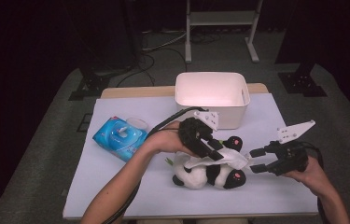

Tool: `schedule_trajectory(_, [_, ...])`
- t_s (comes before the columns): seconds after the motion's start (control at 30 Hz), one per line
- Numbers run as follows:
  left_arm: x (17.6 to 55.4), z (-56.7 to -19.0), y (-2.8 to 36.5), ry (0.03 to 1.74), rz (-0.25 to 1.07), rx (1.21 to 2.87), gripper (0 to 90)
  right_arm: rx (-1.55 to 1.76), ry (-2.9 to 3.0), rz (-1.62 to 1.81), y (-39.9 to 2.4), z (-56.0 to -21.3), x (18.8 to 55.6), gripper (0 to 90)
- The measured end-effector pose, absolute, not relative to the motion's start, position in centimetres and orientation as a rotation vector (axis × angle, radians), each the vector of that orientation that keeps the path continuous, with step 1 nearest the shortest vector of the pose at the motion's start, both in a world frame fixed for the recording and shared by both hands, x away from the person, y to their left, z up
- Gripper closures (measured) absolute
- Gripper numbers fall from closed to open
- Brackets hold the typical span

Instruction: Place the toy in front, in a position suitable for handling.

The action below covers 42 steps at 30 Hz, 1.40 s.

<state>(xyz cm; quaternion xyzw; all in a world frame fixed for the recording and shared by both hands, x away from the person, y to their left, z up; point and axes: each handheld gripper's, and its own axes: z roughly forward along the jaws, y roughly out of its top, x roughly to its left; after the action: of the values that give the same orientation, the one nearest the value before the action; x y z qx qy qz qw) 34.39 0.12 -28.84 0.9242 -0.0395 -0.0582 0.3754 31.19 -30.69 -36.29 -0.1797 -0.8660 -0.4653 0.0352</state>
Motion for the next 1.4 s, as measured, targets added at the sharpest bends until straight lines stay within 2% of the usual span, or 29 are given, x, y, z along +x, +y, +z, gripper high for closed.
schedule_trajectory(0.3, [34.6, -29.6, 2.9, -0.045, -0.126, 2.391, 63.3, -0.458, -2.705, -1.373, -28.0, -33.5, 31.8, 38.8])
schedule_trajectory(0.53, [34.7, -29.9, 4.6, -0.009, -0.116, 2.397, 63.4, -0.354, -2.749, -1.277, -23.9, -32.0, 33.1, 39.0])
schedule_trajectory(0.77, [34.8, -30.4, 5.9, 0.02, -0.114, 2.396, 63.4, -0.27, -2.77, -1.167, -19.7, -31.8, 34.6, 43.7])
schedule_trajectory(0.97, [34.8, -30.6, 6.6, 0.03, -0.117, 2.394, 63.3, -0.227, -2.8, -1.083, -17.2, -32.3, 35.1, 54.9])
schedule_trajectory(1.27, [35.1, -31.1, 7.5, 0.053, -0.119, 2.387, 60.8, -0.218, -2.81, -1.094, -17.9, -32.9, 34.7, 82.5])
schedule_trajectory(1.4, [35.2, -31.5, 7.9, 0.072, -0.118, 2.382, 59.3, -0.237, -2.824, -1.086, -19.0, -33.0, 34.3, 85.0])
